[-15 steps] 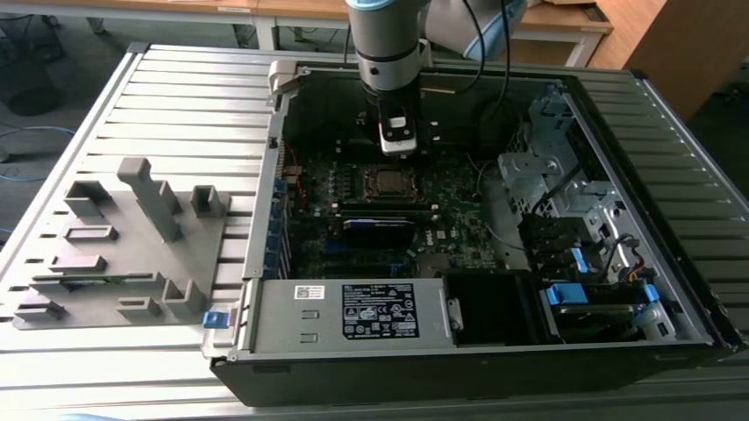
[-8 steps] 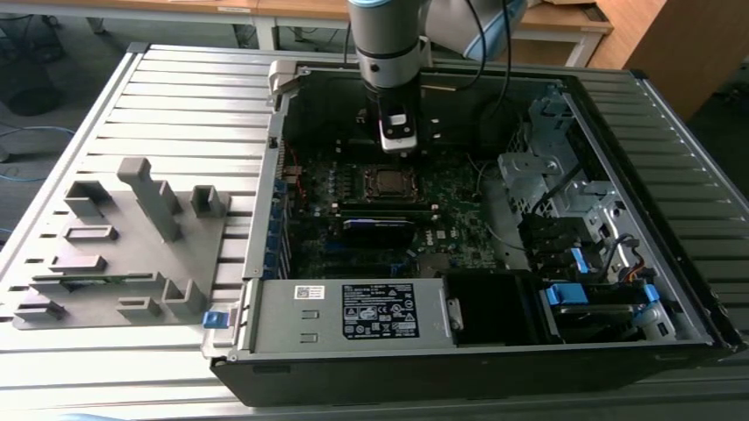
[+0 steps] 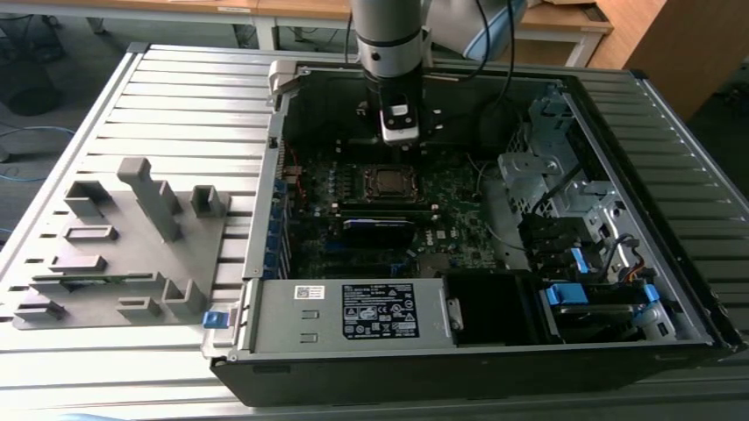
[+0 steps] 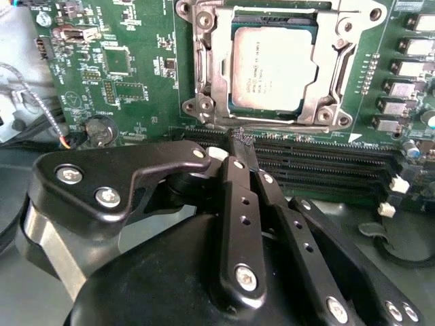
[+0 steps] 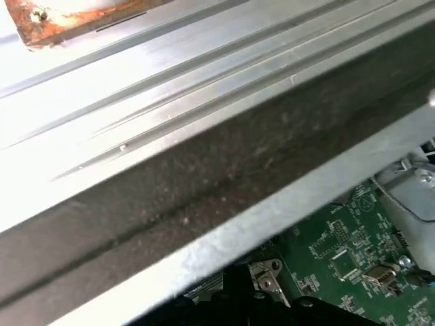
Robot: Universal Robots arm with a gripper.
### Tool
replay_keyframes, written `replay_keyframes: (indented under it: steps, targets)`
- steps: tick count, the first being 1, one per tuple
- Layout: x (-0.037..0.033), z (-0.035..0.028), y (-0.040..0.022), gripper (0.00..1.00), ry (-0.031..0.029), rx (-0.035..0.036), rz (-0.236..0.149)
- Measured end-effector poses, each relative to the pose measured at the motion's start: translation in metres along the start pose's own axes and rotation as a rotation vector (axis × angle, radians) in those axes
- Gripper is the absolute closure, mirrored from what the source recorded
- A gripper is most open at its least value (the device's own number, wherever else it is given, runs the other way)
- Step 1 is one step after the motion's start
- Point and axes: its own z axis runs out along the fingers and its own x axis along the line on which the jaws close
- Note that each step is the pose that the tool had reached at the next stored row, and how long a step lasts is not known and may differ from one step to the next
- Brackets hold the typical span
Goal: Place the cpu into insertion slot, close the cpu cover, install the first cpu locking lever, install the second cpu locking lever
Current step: 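Install the first cpu locking lever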
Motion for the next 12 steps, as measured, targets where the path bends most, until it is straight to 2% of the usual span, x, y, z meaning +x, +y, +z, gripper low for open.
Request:
replay_keyframes:
  steps: [2, 9, 10, 12]
  targets:
    - [-0.0004, -0.0025, 0.0004, 0.89, 0.0004, 0.0006, 0.001]
    - [-0.0005, -0.0025, 0.0005, 0.89, 0.0013, 0.0009, 0.001]
    - [-0.0005, -0.0024, 0.0005, 0.89, 0.0059, 0.0035, 0.001]
    - [-0.0004, -0.0023, 0.0004, 0.89, 0.0196, 0.0119, 0.000]
